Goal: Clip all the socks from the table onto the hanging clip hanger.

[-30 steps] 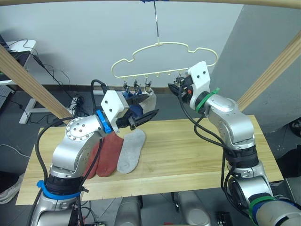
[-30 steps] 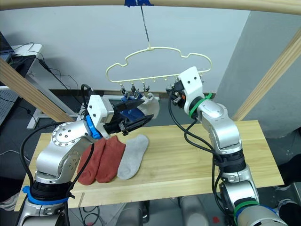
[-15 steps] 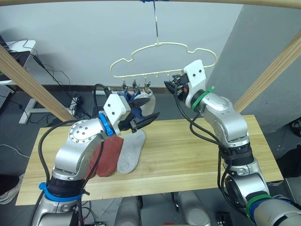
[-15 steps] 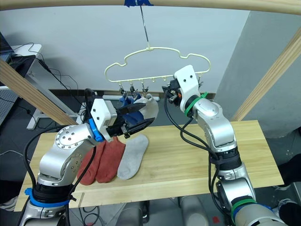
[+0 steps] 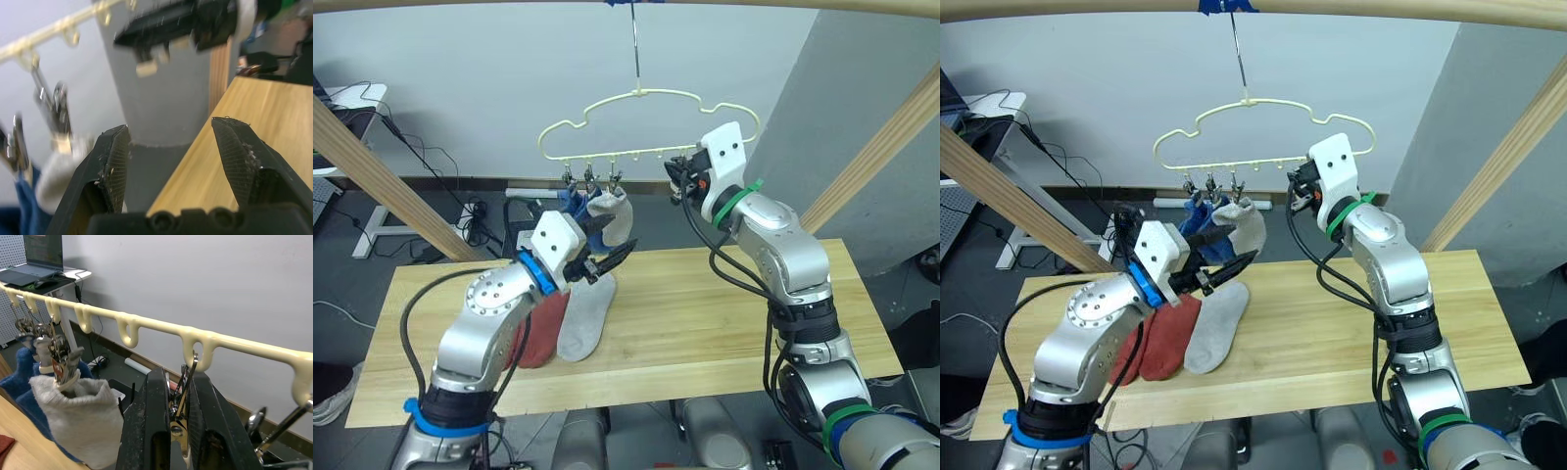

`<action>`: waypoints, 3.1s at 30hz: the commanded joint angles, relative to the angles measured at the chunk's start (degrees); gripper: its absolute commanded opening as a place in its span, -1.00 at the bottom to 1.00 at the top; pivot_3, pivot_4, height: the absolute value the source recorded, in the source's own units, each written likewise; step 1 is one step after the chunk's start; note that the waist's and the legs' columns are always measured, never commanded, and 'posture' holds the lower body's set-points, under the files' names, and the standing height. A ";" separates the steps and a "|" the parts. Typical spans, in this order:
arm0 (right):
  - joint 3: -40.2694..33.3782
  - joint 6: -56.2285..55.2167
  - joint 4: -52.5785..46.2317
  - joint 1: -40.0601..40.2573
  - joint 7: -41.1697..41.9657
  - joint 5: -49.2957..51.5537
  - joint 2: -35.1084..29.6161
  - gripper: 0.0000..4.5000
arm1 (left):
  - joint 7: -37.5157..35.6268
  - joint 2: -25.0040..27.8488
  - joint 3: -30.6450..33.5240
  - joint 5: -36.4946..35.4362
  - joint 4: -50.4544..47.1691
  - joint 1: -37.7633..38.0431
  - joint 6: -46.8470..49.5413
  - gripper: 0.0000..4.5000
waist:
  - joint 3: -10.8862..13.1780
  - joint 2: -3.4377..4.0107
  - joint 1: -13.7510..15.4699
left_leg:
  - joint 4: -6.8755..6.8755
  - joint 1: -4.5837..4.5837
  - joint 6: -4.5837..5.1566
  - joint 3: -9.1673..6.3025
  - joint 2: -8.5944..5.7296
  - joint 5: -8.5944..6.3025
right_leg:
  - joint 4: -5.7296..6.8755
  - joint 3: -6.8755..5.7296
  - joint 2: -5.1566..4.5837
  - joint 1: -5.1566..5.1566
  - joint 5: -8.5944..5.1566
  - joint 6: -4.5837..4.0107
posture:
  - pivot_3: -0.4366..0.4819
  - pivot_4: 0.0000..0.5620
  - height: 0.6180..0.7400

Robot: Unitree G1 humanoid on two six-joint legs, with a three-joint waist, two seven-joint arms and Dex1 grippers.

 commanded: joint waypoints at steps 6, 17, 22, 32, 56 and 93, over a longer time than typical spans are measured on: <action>-1.53 0.02 -1.31 -1.84 -0.24 1.52 0.32 -0.95 | 14.88 -9.68 -5.05 10.06 2.04 5.96 0.37 0.93 | -0.01 0.00 0.04 | 0.04 0.00 0.01 -0.01 -0.04 0.01 | 0.04 0.00 -0.03 0.00 0.03 0.02 | -0.40 -0.12 1.00; -1.28 2.91 -3.20 -1.66 -0.25 2.66 -0.67 -0.95 | 24.16 -16.34 -2.61 14.01 16.11 3.92 5.99 1.00 | -0.01 0.02 -0.09 | 0.04 0.00 0.04 0.02 -0.06 0.02 | 0.01 0.00 0.05 0.00 0.09 0.01 | -0.45 -0.06 1.00; -1.23 3.36 -3.45 -1.70 -0.44 2.79 -0.43 -0.95 | 26.26 -16.26 -1.45 14.98 17.09 4.38 7.41 1.00 | -0.01 0.02 -0.06 | 0.04 0.00 0.03 0.01 -0.04 0.02 | 0.01 0.00 0.04 0.00 0.09 0.01 | -0.45 -0.05 1.00; -0.93 3.92 -3.86 -1.47 -0.59 2.91 0.10 -0.95 | 24.12 -15.15 -1.37 15.03 26.07 1.64 7.81 1.00 | -0.01 0.02 -0.06 | 0.03 0.00 0.03 0.01 -0.06 0.02 | 0.00 -0.01 0.04 0.00 0.10 0.02 | -0.47 -0.06 1.00; -2.16 5.84 -5.49 -1.35 -2.22 4.19 1.93 -0.95 | 21.05 -13.02 -11.42 24.78 25.72 0.14 -16.56 -1.00 | -0.16 0.24 -0.14 | 0.02 -0.01 0.03 0.05 -0.05 0.02 | -0.06 0.03 0.01 0.00 0.10 0.03 | -0.53 -0.09 1.00; -2.85 13.13 -9.14 -1.09 -2.33 11.64 2.07 -0.95 | 18.61 -22.12 -9.62 20.18 26.42 -8.21 -24.85 -1.00 | -0.16 0.24 -0.40 | -0.01 -0.07 0.04 0.07 -0.13 0.02 | -0.09 0.02 0.09 -0.05 0.09 0.05 | -0.54 -0.04 1.00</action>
